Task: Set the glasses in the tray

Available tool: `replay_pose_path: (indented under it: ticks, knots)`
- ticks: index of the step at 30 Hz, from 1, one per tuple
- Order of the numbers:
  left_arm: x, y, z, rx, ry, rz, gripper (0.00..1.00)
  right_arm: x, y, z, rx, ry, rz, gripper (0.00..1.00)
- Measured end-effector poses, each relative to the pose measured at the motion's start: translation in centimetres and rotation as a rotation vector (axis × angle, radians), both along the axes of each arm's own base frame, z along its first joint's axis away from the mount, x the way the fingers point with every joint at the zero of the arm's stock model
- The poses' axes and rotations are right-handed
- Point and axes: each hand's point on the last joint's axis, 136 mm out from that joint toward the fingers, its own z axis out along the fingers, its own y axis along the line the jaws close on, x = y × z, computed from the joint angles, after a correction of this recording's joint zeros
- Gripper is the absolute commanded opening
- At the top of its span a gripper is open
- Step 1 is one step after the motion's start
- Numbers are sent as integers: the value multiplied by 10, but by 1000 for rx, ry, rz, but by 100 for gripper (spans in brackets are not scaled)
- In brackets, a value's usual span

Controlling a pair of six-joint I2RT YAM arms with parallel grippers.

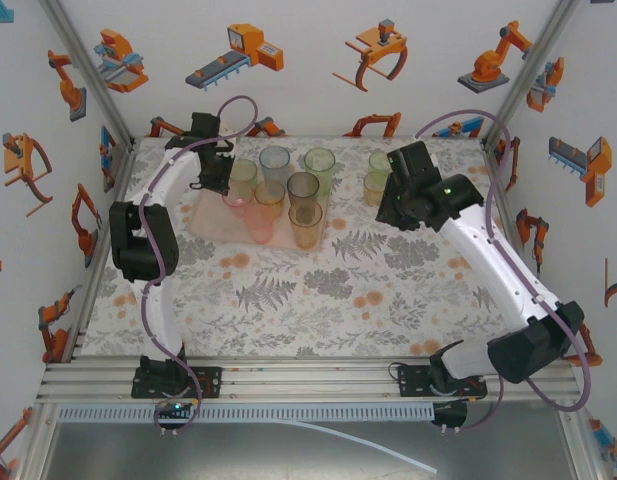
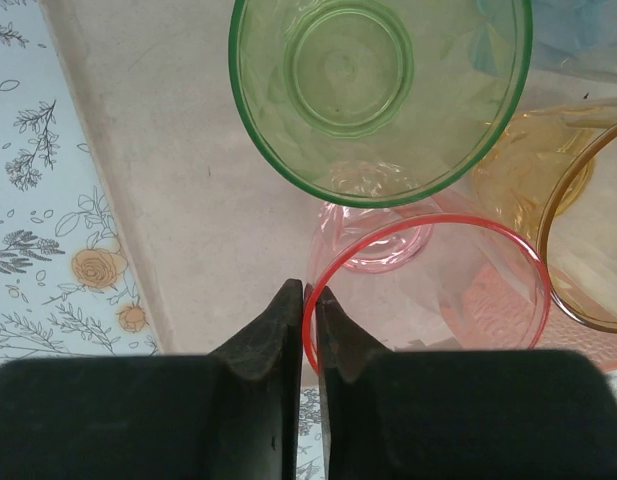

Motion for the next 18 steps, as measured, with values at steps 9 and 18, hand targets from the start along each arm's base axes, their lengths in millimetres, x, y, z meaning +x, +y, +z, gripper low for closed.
replay_pose_path:
  ticks: [9, 18]
  knots:
    - [6, 0, 11, 0, -30, 1, 37, 27, -20, -25, -10, 56, -46, 41]
    - [5, 7, 12, 16, -23, 5, 65, 87, -57, -83, 4, 153, -135, 42]
